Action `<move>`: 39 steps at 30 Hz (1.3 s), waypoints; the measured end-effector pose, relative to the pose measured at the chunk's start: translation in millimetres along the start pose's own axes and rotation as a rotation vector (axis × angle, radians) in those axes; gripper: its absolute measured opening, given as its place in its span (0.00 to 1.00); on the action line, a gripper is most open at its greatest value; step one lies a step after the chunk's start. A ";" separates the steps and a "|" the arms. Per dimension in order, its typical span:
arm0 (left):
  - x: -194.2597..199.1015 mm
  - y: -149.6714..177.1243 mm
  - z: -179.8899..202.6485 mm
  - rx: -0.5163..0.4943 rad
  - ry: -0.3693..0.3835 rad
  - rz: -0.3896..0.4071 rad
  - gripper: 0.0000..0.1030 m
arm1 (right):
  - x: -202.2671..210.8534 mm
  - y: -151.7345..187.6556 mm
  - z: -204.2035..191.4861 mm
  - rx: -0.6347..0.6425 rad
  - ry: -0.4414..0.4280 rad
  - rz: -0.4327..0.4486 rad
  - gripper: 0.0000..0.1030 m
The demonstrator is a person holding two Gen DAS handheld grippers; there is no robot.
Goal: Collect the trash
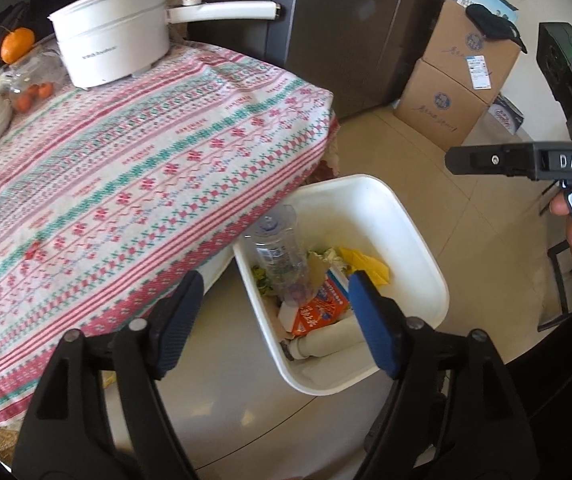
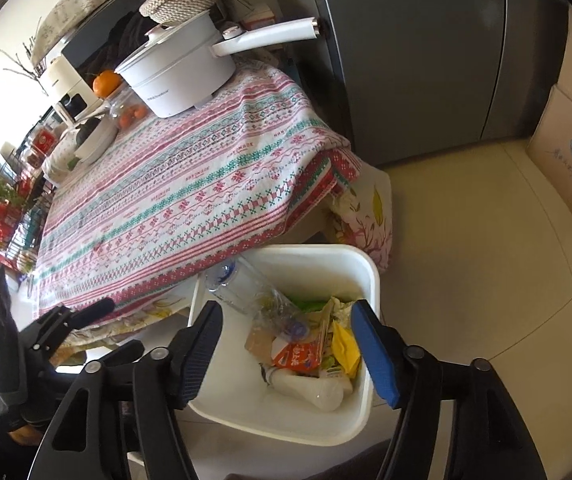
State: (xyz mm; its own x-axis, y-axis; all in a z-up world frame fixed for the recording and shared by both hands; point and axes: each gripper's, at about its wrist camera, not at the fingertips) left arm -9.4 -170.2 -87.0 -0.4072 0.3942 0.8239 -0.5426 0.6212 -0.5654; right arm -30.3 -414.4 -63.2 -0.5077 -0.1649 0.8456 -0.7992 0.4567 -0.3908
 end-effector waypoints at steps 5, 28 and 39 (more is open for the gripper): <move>18.2 1.3 -1.0 0.012 -0.095 -0.015 0.86 | 10.4 7.0 -14.0 0.069 0.042 0.055 0.73; 136.5 32.9 -5.9 0.183 -0.458 0.145 1.00 | 114.0 85.6 -91.5 0.279 0.021 0.441 1.00; 146.3 34.5 -8.0 0.198 -0.463 0.188 1.00 | 118.1 90.8 -102.2 0.290 0.015 0.495 1.00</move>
State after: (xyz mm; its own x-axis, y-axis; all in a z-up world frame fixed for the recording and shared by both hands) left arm -81.8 -85.7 14.3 -0.7678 0.1186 0.6296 -0.5390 0.4117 -0.7348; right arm -129.9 -303.0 38.4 -0.8412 0.0206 0.5403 -0.5238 0.2171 -0.8237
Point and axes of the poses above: each gripper's, at about its wrist camera, not at the fingertips, and x roughly against the way its jaws point, z to its right, y to its underside, and after that the axes turned 14 degrees about -x, right-handed
